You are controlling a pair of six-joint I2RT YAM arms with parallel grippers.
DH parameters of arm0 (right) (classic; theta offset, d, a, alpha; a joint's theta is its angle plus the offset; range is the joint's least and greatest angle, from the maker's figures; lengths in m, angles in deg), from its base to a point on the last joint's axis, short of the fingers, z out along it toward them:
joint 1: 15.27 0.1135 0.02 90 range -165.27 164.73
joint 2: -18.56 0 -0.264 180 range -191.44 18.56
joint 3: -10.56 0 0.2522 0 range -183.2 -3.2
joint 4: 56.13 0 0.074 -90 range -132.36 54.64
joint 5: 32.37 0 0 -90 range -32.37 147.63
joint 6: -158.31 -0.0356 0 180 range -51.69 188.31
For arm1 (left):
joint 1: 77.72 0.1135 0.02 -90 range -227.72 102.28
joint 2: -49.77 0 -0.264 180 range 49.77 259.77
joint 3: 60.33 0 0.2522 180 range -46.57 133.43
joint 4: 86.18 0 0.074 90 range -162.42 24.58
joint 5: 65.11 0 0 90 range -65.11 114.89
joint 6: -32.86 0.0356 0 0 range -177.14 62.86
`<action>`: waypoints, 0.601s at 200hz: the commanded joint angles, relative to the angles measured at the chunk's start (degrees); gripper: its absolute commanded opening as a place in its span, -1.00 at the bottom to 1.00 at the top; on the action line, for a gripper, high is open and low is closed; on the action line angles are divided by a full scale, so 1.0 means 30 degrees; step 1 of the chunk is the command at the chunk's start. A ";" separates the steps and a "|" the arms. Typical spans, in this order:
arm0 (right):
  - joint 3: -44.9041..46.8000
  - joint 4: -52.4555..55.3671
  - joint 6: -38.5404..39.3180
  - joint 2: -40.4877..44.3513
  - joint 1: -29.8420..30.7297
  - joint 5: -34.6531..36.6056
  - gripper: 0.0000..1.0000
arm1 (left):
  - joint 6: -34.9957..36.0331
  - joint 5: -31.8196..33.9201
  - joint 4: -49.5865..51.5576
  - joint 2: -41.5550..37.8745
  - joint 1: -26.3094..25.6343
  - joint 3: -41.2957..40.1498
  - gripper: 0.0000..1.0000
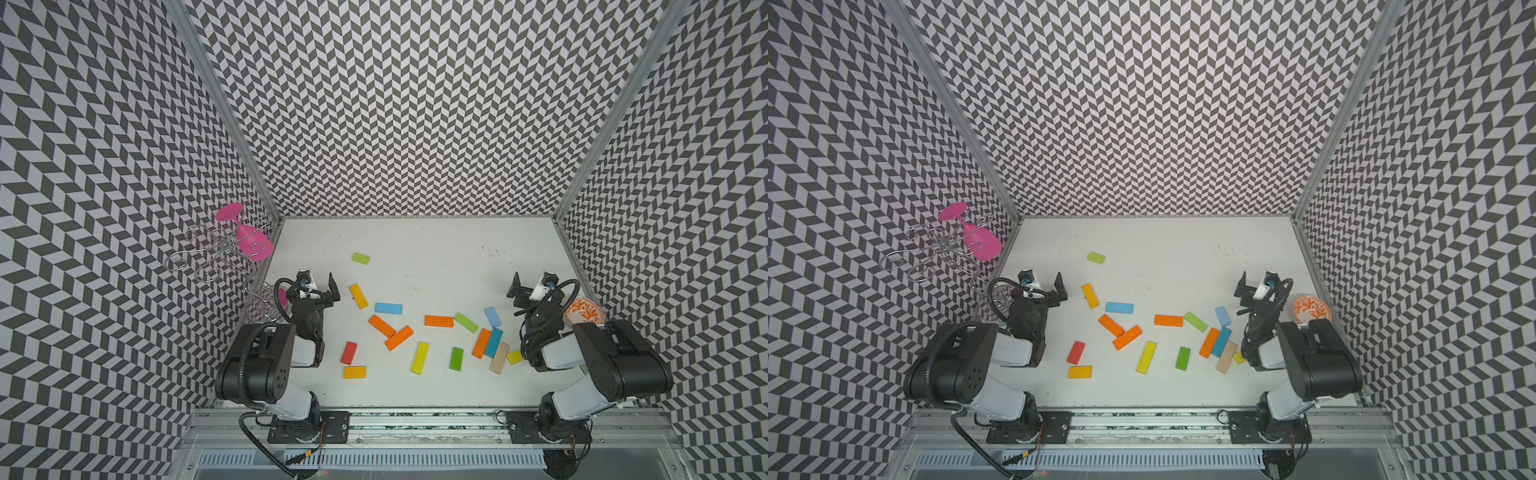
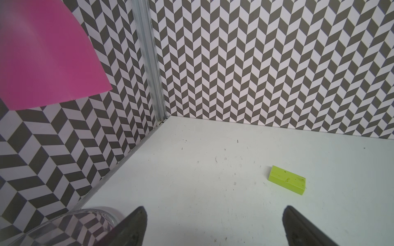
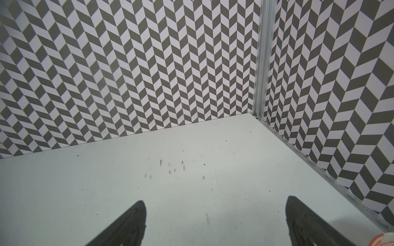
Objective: Assemble a giraffe with building blocks
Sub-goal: Pick up the building block from the center of the board.
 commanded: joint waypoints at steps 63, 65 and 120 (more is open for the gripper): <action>-0.0301 -0.1100 0.0101 -0.0213 0.0064 0.0199 0.99 | 0.0093 -0.0080 -0.0620 0.0223 0.0008 0.0350 1.00; -0.0301 -0.1099 0.0064 -0.0213 0.0071 0.0198 0.99 | 0.0089 -0.0080 -0.0635 0.0240 0.0008 0.0349 1.00; 0.1014 -0.1208 0.0473 0.1556 0.0411 0.0243 0.80 | 0.0004 0.3385 0.3875 -0.2221 -0.1049 0.1699 0.86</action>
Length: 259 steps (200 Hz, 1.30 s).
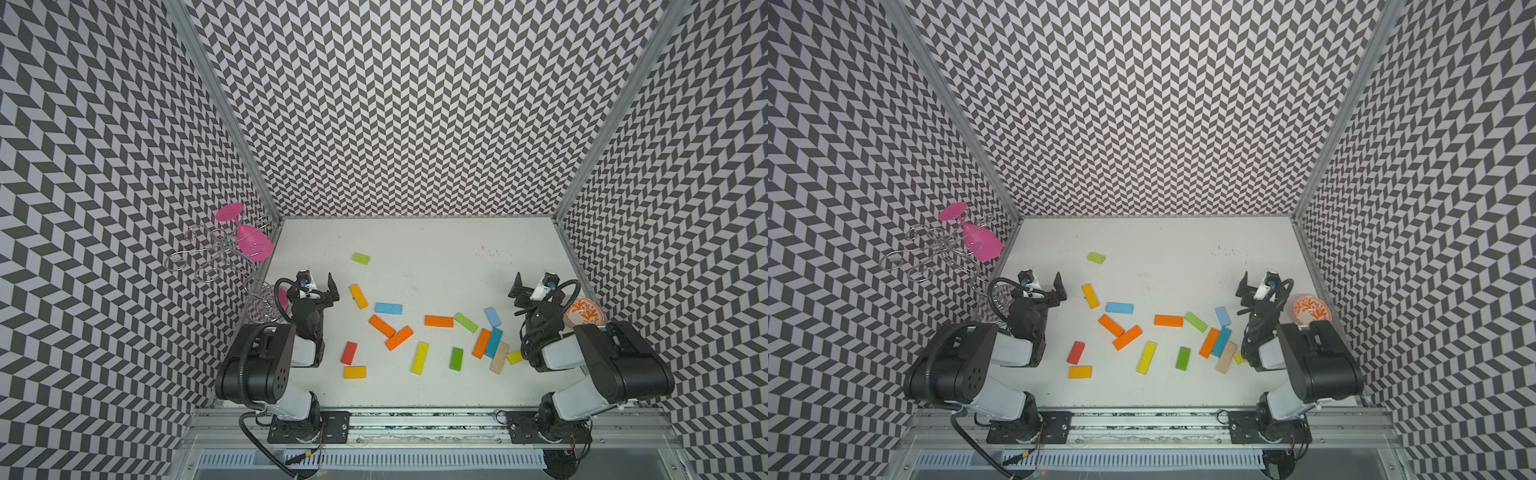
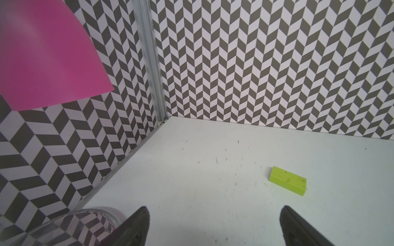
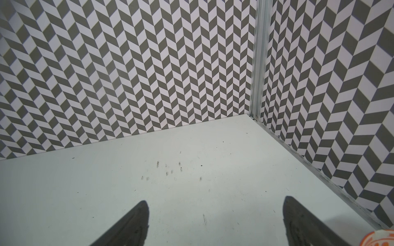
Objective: Assemble a giraffe with building blocks
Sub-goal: Pick up the building block from the center of the board.
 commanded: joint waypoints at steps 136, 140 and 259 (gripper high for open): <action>-1.2821 2.6005 -0.8249 0.9116 0.3011 -0.2353 0.80 | -0.8132 -0.1409 2.5637 -0.6229 -0.4137 1.2368 0.73; -1.2838 2.6505 -0.8390 0.9206 0.3087 -0.2723 0.80 | -0.8128 -0.1680 2.6010 -0.6347 -0.4255 1.2442 0.74; -1.1802 3.6004 -1.0123 0.9140 0.8038 -0.6212 0.69 | -0.9093 -0.4102 3.0187 -0.9129 -1.2575 0.9866 0.79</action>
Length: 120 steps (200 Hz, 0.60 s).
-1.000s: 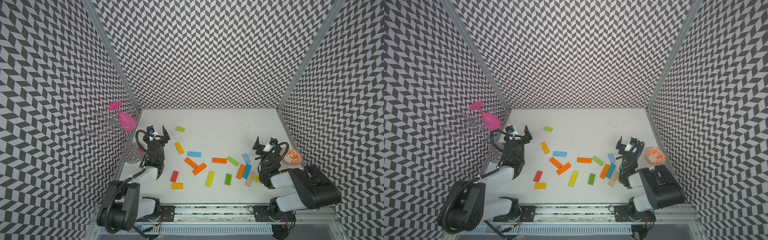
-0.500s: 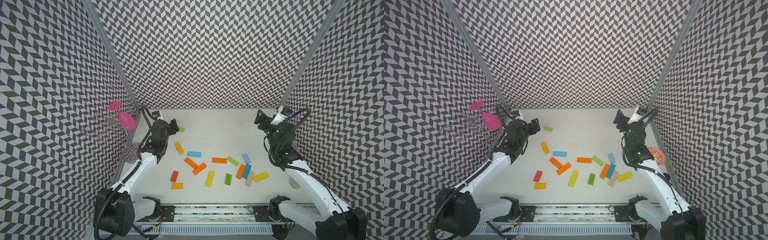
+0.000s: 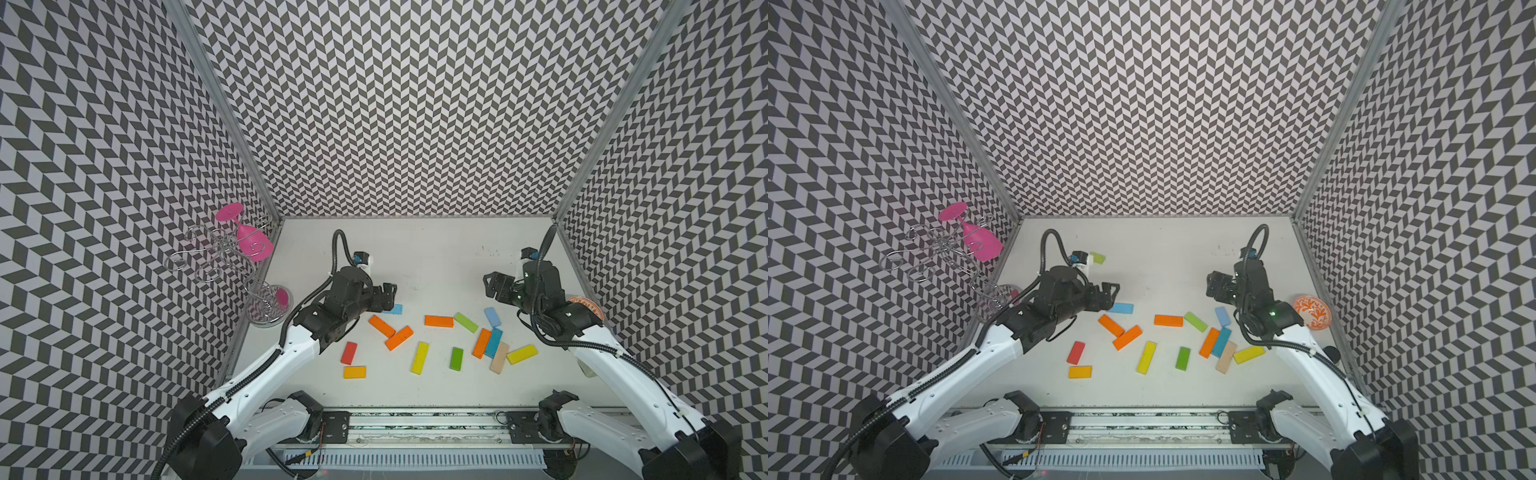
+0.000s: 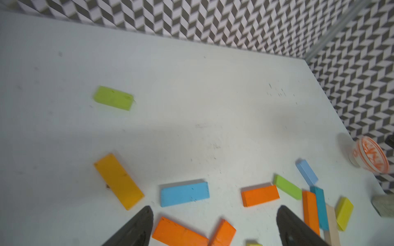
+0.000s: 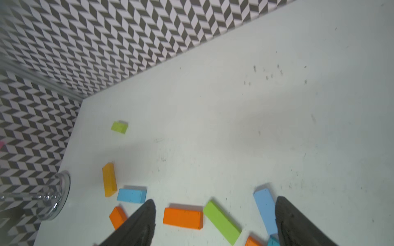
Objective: Assemble a giraffe with building blocks
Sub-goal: Pick up the building block from the center of the board.
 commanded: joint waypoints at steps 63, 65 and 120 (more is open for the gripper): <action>0.2093 0.2077 -0.7342 -0.2122 0.9073 0.1546 0.65 | -0.3028 0.0808 0.2137 -0.4248 -0.1956 -0.2493 0.85; 0.2127 0.2071 -0.7562 -0.2222 0.9272 0.1588 0.64 | -0.3055 0.0826 0.2191 -0.4348 -0.1956 -0.2478 0.85; 0.2421 0.2375 -1.2171 -0.4534 1.1799 0.2630 0.54 | -0.2719 0.1688 0.3024 -0.4883 -0.1890 -0.2133 0.88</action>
